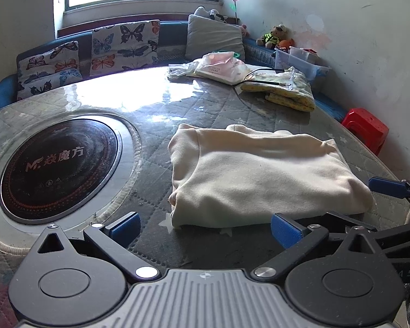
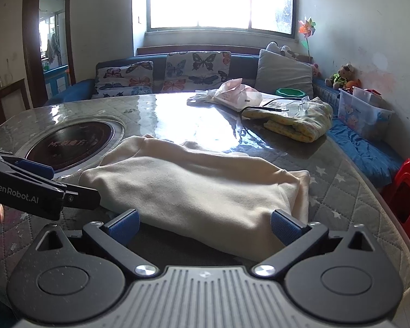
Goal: Fold clothes
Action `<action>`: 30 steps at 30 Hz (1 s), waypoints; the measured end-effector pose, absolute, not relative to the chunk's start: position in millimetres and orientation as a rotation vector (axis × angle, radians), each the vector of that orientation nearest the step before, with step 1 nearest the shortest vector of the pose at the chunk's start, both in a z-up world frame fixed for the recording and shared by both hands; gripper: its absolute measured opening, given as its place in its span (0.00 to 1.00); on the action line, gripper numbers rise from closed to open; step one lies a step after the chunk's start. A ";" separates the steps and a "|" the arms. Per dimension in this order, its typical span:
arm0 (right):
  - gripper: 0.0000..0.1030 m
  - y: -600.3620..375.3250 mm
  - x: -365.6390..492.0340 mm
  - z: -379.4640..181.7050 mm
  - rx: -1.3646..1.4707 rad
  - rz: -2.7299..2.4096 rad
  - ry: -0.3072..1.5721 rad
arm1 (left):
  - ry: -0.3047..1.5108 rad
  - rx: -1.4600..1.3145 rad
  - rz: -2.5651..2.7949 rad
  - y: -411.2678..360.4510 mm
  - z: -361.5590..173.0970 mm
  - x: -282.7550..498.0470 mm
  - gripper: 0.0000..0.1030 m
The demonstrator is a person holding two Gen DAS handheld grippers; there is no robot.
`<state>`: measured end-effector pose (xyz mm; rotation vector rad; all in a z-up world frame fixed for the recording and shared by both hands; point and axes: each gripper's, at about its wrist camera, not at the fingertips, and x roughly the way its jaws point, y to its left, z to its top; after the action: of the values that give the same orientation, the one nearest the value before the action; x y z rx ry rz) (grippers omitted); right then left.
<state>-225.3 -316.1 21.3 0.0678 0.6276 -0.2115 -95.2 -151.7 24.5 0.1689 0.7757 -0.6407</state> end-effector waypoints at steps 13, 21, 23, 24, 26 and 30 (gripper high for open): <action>1.00 -314.7 -228.6 19.1 0.082 -0.218 0.639 | 0.769 0.184 -0.637 -147.7 23.9 -101.6 1.00; 1.00 -311.2 -230.4 18.5 0.087 -0.213 0.643 | 0.801 0.211 -0.624 -144.1 18.8 -104.5 1.00; 1.00 -310.6 -230.6 18.4 0.086 -0.212 0.645 | 0.815 0.215 -0.614 -143.6 17.5 -103.9 1.00; 1.00 -310.3 -230.6 18.3 0.085 -0.211 0.645 | 0.825 0.217 -0.616 -143.4 16.9 -103.3 1.00; 1.00 -309.7 -230.7 18.4 0.084 -0.211 0.646 | 0.835 0.220 -0.611 -142.6 15.7 -103.0 1.00; 1.00 -308.9 -230.2 17.6 0.084 -0.210 0.650 | 0.837 0.227 -0.603 -141.7 14.5 -103.7 1.00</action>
<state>-230.2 -308.9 17.6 0.0838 0.6503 -0.2096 -103.7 -141.7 14.5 0.2270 0.8366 -0.6033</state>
